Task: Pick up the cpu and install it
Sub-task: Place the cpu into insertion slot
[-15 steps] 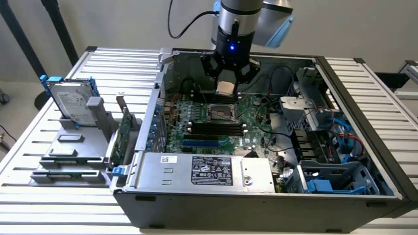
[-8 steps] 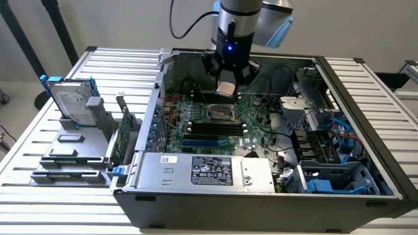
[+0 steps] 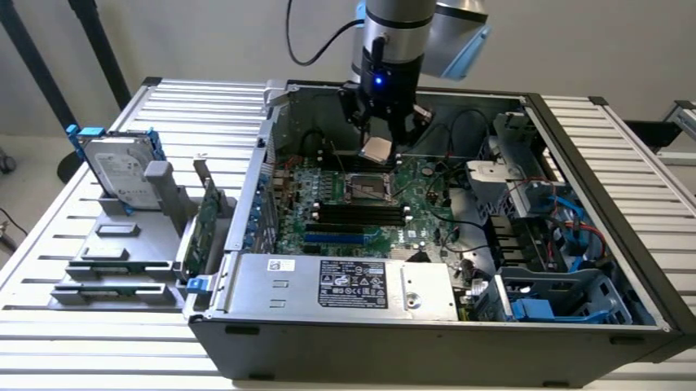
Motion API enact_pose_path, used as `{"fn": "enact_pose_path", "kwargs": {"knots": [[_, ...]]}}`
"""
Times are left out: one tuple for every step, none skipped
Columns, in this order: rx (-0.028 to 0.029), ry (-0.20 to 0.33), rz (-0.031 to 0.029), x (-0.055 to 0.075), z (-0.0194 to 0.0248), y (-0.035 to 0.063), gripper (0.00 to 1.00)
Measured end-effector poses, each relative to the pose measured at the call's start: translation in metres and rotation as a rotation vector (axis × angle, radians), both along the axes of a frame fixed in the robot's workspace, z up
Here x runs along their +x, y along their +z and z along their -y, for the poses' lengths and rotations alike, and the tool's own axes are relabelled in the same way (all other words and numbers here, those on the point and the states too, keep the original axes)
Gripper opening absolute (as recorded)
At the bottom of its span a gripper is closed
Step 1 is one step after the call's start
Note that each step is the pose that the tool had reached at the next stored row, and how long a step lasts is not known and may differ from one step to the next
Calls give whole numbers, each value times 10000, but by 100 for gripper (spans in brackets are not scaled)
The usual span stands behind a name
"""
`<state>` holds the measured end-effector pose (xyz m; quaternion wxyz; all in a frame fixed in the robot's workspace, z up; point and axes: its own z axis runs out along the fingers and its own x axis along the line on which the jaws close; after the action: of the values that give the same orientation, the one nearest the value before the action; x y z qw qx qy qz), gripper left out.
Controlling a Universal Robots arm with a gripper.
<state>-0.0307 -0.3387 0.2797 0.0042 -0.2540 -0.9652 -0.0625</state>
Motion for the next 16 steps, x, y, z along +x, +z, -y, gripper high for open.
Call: {"fn": "enact_pose_path", "kwargs": {"knots": [[-1, -180, -2, 0, 0, -3, 55], [-1, -360, -4, 0, 0, -5, 55], [-1, -540, -6, 0, 0, -8, 55], [0, -737, -8, 0, 0, -11, 55], [-1, -916, -9, 0, 0, -14, 55], [0, -1096, -11, 0, 0, -17, 55], [1, -1275, -12, 0, 0, -21, 55], [1, -1456, -12, 0, 0, -26, 55], [1, -1636, -13, 0, 0, -32, 55], [0, -1815, -13, 0, 0, -40, 55], [1, -2006, -13, 0, 0, -48, 55], [1, -2186, -13, 0, 0, -56, 55], [1, -2366, -13, 0, 0, -65, 55], [1, -2545, -13, 0, 0, -73, 55], [1, -2726, -13, 0, 0, -82, 55], [0, -2905, -15, 0, 0, -91, 55]]}}
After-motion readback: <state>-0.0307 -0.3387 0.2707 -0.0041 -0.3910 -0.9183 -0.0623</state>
